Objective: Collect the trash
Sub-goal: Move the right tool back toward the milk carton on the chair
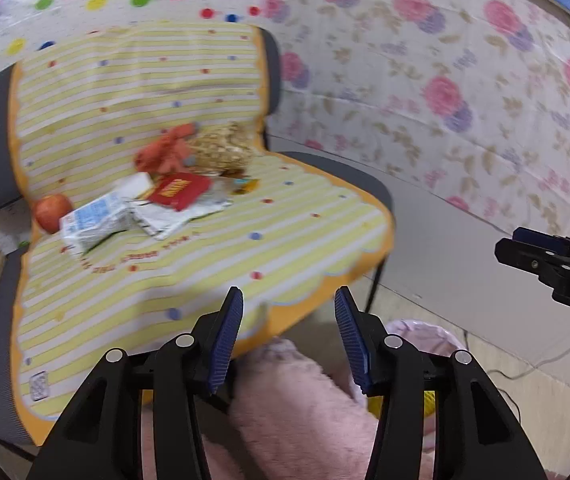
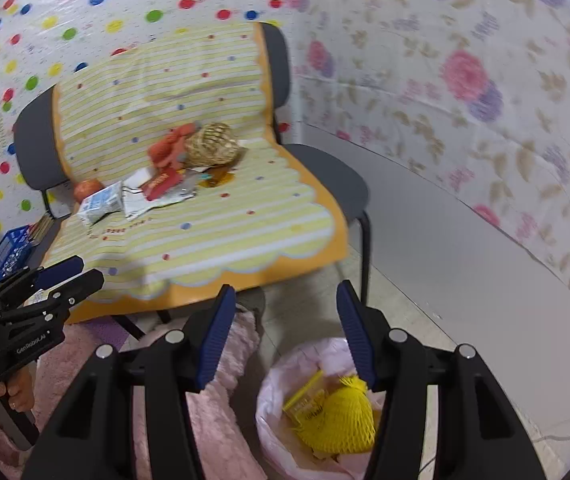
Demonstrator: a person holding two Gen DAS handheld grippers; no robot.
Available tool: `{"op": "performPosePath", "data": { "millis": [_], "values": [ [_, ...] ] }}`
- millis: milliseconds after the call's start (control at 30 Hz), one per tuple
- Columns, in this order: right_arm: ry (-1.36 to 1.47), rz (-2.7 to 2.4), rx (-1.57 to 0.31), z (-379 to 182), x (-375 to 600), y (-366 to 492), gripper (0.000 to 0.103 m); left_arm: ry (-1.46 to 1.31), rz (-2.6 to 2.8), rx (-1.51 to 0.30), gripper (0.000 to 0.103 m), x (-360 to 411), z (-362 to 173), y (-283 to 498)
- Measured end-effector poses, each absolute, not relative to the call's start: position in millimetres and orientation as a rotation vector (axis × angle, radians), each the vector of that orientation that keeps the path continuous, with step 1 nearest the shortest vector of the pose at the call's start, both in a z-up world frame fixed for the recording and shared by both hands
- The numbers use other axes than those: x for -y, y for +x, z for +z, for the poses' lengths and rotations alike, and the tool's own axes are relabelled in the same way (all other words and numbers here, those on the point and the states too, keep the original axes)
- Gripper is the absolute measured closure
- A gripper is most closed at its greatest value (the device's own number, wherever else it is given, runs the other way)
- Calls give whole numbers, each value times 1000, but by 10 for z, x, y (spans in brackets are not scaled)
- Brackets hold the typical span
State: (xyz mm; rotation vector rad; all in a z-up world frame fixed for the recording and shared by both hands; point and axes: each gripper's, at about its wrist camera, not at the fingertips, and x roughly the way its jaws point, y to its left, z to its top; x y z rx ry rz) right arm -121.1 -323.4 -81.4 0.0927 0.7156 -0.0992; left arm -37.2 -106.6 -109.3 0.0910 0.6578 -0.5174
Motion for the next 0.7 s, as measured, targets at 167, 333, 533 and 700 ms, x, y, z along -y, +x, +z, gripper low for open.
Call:
{"op": "performPosePath", "data": {
  "millis": [167,333,533,700],
  "values": [
    [64,-18,-716,-765,2979,-859,51,67,-391,-648,53,717,-1086,-186],
    [50,38,-712,-746,2797,-522,51,24,-277,-657,46,325,-1071,46],
    [41,94,-701,-743,2648,-62,42,-13,-170,-670,37,-54,-1090,353],
    [29,146,-715,-860,2494,386,39,-28,-103,-689,33,-252,-1169,663]
  ]
}}
